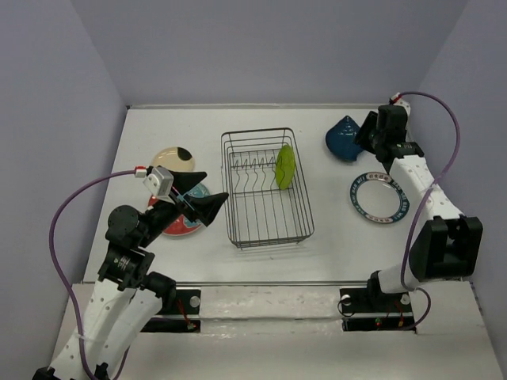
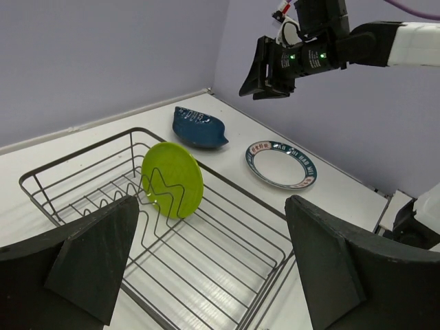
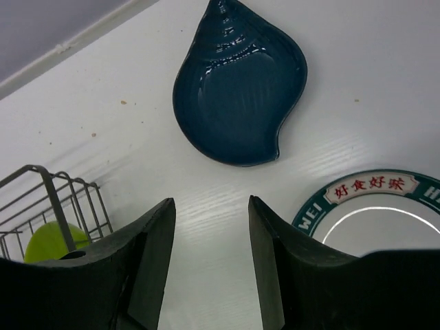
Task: Load the plates into the dish rack
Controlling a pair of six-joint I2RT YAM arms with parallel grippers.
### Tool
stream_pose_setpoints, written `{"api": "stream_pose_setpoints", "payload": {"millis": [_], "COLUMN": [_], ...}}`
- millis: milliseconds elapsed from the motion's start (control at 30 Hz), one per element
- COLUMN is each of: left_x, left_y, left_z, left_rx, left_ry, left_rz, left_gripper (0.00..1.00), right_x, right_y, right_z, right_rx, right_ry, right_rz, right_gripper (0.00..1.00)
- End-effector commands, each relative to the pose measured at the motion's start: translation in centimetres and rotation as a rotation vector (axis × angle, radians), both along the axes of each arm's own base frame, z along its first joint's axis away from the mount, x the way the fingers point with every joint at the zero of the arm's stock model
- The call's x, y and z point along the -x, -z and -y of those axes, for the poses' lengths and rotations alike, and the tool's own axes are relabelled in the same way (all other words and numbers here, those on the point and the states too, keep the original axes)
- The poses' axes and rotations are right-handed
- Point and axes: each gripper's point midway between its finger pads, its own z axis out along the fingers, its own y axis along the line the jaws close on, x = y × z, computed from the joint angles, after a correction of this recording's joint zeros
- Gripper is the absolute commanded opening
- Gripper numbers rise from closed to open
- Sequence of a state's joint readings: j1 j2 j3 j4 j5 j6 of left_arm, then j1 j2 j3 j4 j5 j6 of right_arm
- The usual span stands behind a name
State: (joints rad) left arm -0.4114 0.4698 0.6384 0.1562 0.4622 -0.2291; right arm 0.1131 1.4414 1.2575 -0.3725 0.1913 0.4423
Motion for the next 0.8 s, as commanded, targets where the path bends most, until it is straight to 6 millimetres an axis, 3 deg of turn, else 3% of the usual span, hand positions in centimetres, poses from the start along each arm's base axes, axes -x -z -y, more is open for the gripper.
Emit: {"api": "stream_pose_setpoints", "payload": {"millis": [0,33,100,167,367,500,633,767], "left_x": [0.4,0.3,0.3,0.2,-0.1,-0.3,-0.5,-0.7], "left_y": [-2.3,-2.2,-2.2,-2.0,-1.8,-1.6,-1.4,-1.2], "left_z": [0.1,0.1,0.1,0.1,0.3,0.4,0.4,0.4], "left_rx": [0.022,0.02,0.018,0.015,0.01,0.005,0.002,-0.001], "left_ry": [0.011,0.011,0.009,0.007,0.011,0.012,0.006,0.002], "left_rz": [0.056,0.054,0.053,0.048,0.034,0.027,0.021,0.015], "left_gripper": [0.99,0.99,0.99,0.99,0.99,0.99,0.99,0.99], "right_x": [-4.6,-5.5,-7.0,-8.7,-11.0,-12.0,-12.6,-13.4], "right_y": [-0.9,0.9,1.7,3.8,8.6,10.2,14.2,15.8], "right_z": [0.5,0.9,2.4,4.6,8.4,8.6,8.6,8.2], "right_rx": [-0.181,-0.215,-0.251,-0.316,-0.383,-0.39,-0.427,-0.472], "right_ry": [-0.148,-0.162,-0.153,-0.128,-0.088,-0.094,-0.076,-0.088], "right_rz": [0.14,0.107,0.125,0.098,0.033,0.008,-0.079,-0.109], "right_gripper": [0.53,0.53,0.53,0.53,0.54,0.54,0.53,0.52]}}
